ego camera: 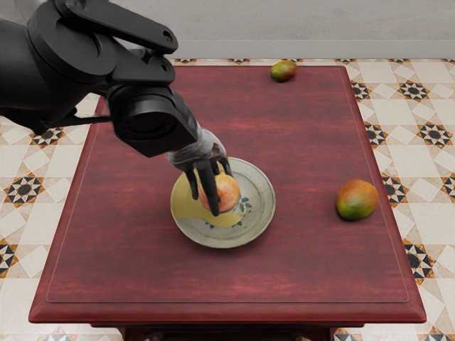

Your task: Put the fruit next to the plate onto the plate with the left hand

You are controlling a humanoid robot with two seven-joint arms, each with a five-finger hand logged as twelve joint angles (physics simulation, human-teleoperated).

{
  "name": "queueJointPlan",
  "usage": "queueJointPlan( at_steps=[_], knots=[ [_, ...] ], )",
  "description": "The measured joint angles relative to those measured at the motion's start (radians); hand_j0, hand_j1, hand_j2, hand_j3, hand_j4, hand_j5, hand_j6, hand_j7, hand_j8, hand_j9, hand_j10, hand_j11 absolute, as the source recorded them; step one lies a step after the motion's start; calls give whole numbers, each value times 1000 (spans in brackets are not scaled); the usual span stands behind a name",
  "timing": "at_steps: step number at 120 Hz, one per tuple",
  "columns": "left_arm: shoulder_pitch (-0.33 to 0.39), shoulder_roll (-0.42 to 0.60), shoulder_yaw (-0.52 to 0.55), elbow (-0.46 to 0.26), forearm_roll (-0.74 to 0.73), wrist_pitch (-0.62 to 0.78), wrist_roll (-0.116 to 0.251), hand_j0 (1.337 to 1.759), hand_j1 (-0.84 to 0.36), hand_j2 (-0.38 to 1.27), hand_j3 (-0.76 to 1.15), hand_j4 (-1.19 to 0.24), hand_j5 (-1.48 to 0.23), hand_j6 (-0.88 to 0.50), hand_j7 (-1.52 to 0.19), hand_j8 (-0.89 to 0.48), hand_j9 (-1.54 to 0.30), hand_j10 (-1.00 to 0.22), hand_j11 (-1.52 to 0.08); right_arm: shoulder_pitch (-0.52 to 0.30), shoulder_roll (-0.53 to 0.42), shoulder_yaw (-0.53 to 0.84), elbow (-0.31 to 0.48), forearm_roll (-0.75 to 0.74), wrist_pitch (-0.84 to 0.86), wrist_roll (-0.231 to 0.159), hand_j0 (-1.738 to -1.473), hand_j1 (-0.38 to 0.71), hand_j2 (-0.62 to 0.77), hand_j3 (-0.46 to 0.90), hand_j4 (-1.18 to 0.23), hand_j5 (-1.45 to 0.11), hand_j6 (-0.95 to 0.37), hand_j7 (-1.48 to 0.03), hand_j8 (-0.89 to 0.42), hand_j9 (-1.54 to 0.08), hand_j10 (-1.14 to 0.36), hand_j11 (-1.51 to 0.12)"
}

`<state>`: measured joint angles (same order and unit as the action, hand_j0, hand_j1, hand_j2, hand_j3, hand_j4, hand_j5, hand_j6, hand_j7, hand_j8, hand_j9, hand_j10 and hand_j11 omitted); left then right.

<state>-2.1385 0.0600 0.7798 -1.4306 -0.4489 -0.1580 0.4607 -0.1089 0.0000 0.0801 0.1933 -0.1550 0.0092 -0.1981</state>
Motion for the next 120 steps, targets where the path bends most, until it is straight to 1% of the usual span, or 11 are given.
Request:
queueJointPlan(
  at_steps=[17, 22, 30, 39, 50, 64, 73, 82, 93, 108, 120],
  knots=[
    [11, -15, -6, 19, 5, 5, 0, 1630, -358, 282, 0, -172, -1281, -96, -1192, -242, -1215, -799, -1241, 0, 0, 0, 0, 0, 0, 0, -1658, -322, -5, 0, -23, -29, -23, -29, -23, -29, -23, -29],
    [14, -17, -5, 25, 9, 23, -1, 1634, -305, 233, 0, -209, -1129, -121, -1052, -287, -1072, -708, -1094, 0, 0, 0, 0, 0, 0, 0, -1658, -322, -5, 0, -23, -29, -23, -29, -23, -29, -23, -29],
    [40, -34, -4, 41, 16, 59, -3, 1641, -126, 169, 0, -153, -817, -89, -761, -209, -776, -513, -792, 0, 0, 0, 0, 0, 0, 0, -1658, -322, -5, 0, -23, -29, -23, -29, -23, -29, -22, -29],
    [42, -35, -5, 50, 20, 79, -4, 1646, 20, 117, 0, -106, -566, -62, -527, -145, -537, -355, -549, 0, 0, 0, 0, 0, 0, 0, -1658, -322, -5, 0, -23, -29, -23, -29, -23, -29, -22, -29],
    [40, -35, -4, 56, 23, 90, -4, 1651, 139, 75, 0, -68, -361, -40, -337, -93, -343, -227, -350, 0, 0, 0, 0, 0, 0, 0, -1658, -322, -5, 0, -22, -29, -23, -29, -22, -29, -22, -29],
    [51, -13, 3, 57, 23, 90, -4, 1654, 231, 42, 0, -38, -204, -23, -190, -53, -194, -128, -198, 0, 0, 0, 0, 0, 0, 0, -1658, -322, -5, 0, -22, -29, -23, -29, -22, -29, -22, -29],
    [141, 161, 7, 53, -32, 84, -5, 1655, 267, 29, 0, -27, -141, -16, -132, -37, -134, -89, -137, 0, 0, 0, 0, 0, 0, 0, -1658, -323, -5, 0, -23, -29, -23, -29, -23, -29, -23, -29],
    [164, 391, 33, 41, -95, -55, -3, 1656, 292, 20, 0, -19, -98, -11, -91, -25, -93, -61, -95, 0, 0, 0, 0, 0, 0, 0, -1658, -323, -4, 0, -23, -29, -23, -29, -23, -29, -23, -29],
    [188, 671, 56, 39, -62, -284, -1, 1657, 313, 13, 0, -12, -62, -7, -58, -16, -59, -39, -61, 0, 0, 0, 0, 0, 0, 0, -1658, -323, -4, 0, -23, -29, -23, -29, -23, -29, -22, -29],
    [200, 1056, 59, 39, -37, -402, -1, 1657, 329, 6, 0, -6, -34, -4, -31, -9, -32, -21, -33, 0, 0, 0, 0, 0, 0, 0, -1658, -322, -4, 0, -22, -29, -23, -29, -22, -29, -22, -29],
    [200, 1087, 59, 38, -29, -434, -4, 1658, 337, 3, 0, -3, -21, -1, -19, -4, -20, -12, -20, 0, 0, 0, 0, 0, 0, 0, -1658, -322, -4, 0, -22, -29, -22, -29, -22, -29, -22, -29]
  ],
)
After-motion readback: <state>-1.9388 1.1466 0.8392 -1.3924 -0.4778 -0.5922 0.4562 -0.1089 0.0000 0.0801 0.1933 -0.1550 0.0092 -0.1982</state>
